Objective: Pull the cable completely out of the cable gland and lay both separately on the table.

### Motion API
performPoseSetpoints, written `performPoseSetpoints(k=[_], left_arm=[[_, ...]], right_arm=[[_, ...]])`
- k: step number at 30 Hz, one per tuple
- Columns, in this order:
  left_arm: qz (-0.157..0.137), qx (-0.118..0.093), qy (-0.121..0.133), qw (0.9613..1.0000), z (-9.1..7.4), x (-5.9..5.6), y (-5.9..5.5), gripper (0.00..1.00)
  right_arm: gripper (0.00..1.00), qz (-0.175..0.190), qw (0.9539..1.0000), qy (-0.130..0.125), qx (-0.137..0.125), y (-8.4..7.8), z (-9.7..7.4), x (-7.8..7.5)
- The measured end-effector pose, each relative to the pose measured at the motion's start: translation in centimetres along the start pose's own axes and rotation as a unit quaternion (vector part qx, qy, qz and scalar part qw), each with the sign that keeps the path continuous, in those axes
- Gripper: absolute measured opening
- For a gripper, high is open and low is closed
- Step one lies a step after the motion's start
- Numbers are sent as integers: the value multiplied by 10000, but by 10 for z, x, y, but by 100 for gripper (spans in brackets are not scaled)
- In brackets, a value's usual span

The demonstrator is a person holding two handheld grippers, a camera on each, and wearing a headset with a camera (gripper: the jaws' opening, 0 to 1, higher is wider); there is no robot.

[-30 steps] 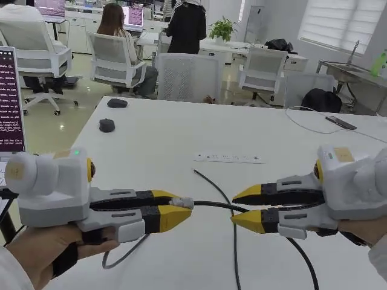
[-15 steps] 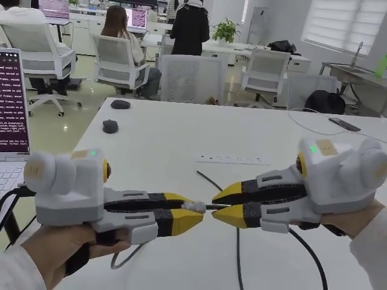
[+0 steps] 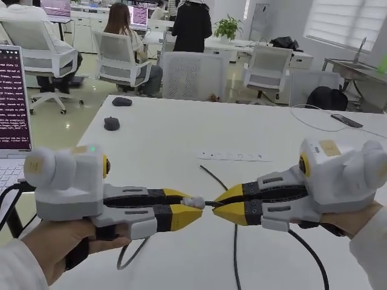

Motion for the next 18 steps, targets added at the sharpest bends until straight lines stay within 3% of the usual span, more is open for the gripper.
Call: performPoseSetpoints(k=[10, 18], left_arm=[[-26, -7, 135, 9999, -9, 3, 0, 16], [-38, -9, 213, 9998, -16, 4, -1, 16]], right_arm=[[3, 202, 9997, -137, 48, -13, -10, -1], [3, 475, 9979, -362, 257, -37, -25, -4]])
Point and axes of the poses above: the centre of the closed fingertips' face, and the gripper's own axes: z roughly forward along the fingers, x roughly to its left, y roughly out of its top, the point moved 3 cm from there along -z, roughly backward along the fingers, and after that the axes turned 4 degrees about -y, right-handed, at the moved point
